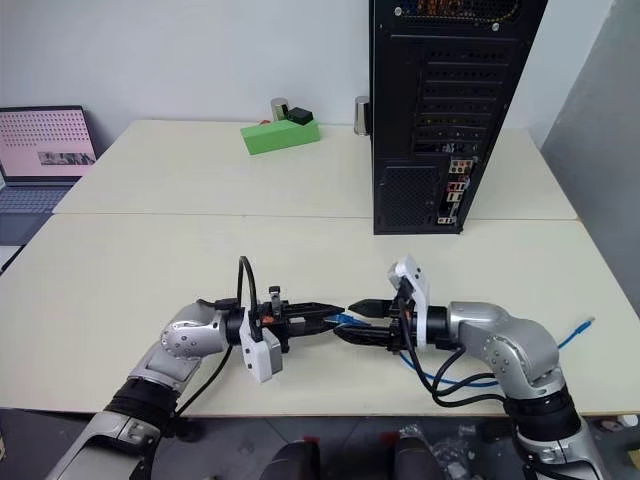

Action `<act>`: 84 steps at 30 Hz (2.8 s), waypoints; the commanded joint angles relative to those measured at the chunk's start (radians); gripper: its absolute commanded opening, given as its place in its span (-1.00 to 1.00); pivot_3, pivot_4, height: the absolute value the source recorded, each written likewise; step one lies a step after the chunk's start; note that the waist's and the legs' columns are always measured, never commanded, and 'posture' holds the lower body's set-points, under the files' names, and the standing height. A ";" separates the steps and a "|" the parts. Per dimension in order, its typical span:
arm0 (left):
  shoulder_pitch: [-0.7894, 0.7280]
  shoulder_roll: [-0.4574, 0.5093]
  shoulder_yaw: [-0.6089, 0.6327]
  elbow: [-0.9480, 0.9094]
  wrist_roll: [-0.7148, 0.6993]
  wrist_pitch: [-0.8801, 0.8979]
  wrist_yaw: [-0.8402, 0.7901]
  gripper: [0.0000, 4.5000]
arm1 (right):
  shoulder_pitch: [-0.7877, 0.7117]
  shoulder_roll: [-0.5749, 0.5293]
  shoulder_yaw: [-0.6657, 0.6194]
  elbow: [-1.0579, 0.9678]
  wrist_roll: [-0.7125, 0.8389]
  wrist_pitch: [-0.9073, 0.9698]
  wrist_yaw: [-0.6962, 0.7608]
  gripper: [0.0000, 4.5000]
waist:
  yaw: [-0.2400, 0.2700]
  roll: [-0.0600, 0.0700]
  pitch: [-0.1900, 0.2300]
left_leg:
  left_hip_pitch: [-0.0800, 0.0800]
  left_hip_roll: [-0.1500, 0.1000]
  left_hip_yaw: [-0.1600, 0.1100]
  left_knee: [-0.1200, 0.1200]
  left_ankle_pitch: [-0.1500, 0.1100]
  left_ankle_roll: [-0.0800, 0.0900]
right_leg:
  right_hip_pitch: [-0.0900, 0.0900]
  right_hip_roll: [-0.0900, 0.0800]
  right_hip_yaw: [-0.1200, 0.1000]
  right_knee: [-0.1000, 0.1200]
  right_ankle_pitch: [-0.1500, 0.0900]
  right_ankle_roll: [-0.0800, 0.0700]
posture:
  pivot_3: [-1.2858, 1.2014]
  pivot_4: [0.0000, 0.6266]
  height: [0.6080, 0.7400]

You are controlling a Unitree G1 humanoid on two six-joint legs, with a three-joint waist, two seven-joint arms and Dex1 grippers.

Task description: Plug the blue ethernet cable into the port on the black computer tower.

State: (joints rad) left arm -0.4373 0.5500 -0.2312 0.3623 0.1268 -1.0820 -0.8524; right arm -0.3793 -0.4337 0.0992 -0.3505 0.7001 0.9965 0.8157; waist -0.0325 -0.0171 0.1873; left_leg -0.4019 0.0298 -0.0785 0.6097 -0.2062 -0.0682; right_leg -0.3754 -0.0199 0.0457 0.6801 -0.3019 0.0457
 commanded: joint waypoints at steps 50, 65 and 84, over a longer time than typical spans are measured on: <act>-0.039 0.043 -0.048 0.007 0.107 -0.057 0.223 -0.86 | -0.038 0.005 -0.106 0.036 0.181 0.101 -0.068 -0.59 | 0.000 0.000 0.000 | 0.000 0.000 0.000 0.000 0.000 0.000 | 0.000 0.000 0.000 0.000 0.000 0.000 | 0.03 -0.52 1.00; -0.034 0.031 -0.052 0.003 0.120 -0.036 0.256 -0.70 | -0.041 0.006 -0.117 0.043 0.213 0.134 -0.084 -1.00 | 0.000 0.000 0.000 | 0.000 0.000 0.000 0.000 0.000 0.000 | 0.000 0.000 0.000 0.000 0.000 0.000 | 0.03 -0.52 1.00; 0.083 0.003 -0.027 -0.379 -0.370 0.926 0.100 0.54 | 0.047 -0.026 -0.271 -0.088 -0.039 -0.142 -0.365 -1.00 | 0.000 0.000 0.000 | -0.001 0.000 -0.001 0.000 0.000 0.000 | 0.000 0.000 -0.001 0.000 0.000 0.000 | 0.03 -0.52 1.00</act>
State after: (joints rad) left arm -0.3341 0.5658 -0.2845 0.0664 -0.2176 -0.2521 -0.7742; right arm -0.3390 -0.4669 -0.1447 -0.3775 0.6840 0.8948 0.4998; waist -0.0324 -0.0172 0.1873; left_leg -0.4027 0.0300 -0.0796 0.6096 -0.2062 -0.0682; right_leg -0.3757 -0.0198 0.0449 0.6802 -0.3022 0.0463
